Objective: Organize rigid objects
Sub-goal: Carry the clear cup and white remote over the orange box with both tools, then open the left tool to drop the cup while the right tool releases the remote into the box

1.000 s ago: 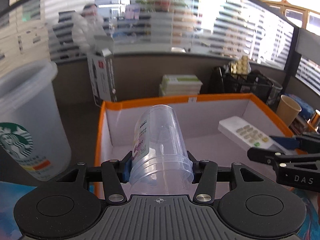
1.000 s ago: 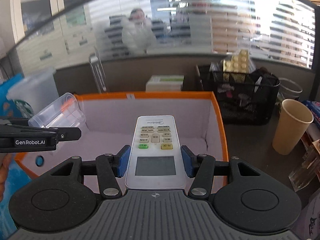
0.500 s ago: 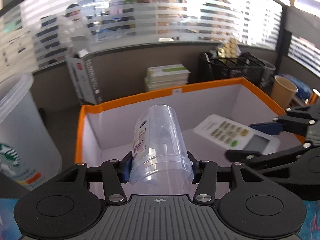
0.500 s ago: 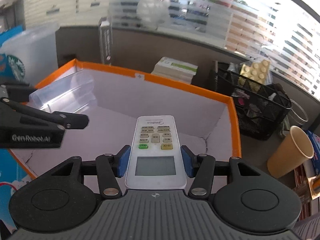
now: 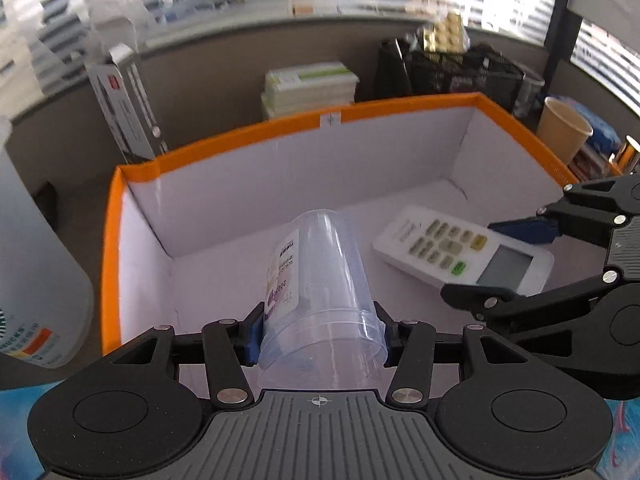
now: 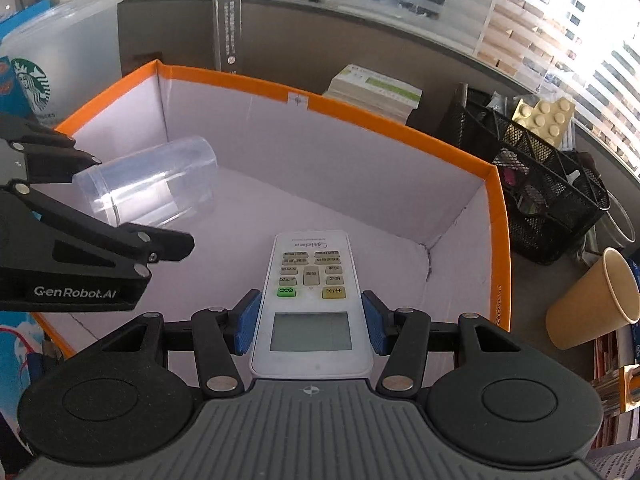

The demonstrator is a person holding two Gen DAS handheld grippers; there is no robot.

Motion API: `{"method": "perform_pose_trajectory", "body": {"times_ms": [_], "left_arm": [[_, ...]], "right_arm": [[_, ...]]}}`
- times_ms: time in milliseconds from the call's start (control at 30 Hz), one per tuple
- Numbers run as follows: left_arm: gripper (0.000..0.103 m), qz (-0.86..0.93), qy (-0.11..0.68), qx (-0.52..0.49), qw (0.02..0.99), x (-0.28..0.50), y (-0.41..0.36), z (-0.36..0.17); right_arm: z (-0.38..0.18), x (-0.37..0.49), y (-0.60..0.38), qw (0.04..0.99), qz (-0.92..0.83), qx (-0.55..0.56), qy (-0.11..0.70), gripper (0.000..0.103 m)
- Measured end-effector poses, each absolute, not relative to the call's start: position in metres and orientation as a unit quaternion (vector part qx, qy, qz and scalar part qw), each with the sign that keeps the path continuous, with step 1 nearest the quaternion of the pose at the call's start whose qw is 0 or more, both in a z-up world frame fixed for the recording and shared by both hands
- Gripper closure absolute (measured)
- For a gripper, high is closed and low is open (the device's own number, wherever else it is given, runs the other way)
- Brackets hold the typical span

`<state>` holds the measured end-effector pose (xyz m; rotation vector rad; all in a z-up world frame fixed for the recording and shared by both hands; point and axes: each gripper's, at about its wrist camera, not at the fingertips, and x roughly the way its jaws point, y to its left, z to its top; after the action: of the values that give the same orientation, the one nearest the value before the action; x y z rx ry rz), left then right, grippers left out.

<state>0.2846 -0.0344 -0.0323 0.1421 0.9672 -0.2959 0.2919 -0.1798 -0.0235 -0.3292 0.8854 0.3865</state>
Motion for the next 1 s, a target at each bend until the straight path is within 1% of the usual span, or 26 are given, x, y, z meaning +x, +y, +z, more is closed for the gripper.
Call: {"method": "perform_pose_trajectory", "body": {"times_ms": [333,467,533,600,667,833,900,1000], "left_arm": [[0.053,-0.142,0.545,0.034,0.825,0.306,-0.026,-0.047],[0.052,-0.140,0.557,0.027,0.818,0.308,-0.024,-0.049],[0.044,-0.140,0.556,0.026,0.819,0.308,-0.024,-0.048],[0.034,-0.137,0.554,0.025,0.821,0.307,-0.024,-0.046],[0.029,-0.134,0.550,0.023,0.824,0.306,-0.023,-0.044],[0.028,-0.133,0.548,0.016,0.826,0.306,-0.021,-0.043],[0.023,-0.135,0.542,0.002,0.829,0.305,-0.018,-0.040],[0.021,-0.138,0.515,-0.001,0.846,0.295,-0.018,-0.027]], "right_arm": [[-0.027,0.295,-0.187,0.865,0.186,-0.132,0.447,0.053],[-0.028,0.296,-0.186,0.862,0.185,-0.129,0.454,0.053],[-0.029,0.297,-0.186,0.861,0.185,-0.128,0.456,0.052],[-0.029,0.296,-0.186,0.861,0.185,-0.128,0.456,0.053],[-0.029,0.296,-0.186,0.863,0.181,-0.131,0.453,0.052],[-0.030,0.295,-0.186,0.866,0.177,-0.127,0.450,0.052],[-0.026,0.292,-0.186,0.870,0.175,-0.125,0.444,0.052],[-0.013,0.284,-0.189,0.881,0.170,-0.132,0.422,0.051]]}}
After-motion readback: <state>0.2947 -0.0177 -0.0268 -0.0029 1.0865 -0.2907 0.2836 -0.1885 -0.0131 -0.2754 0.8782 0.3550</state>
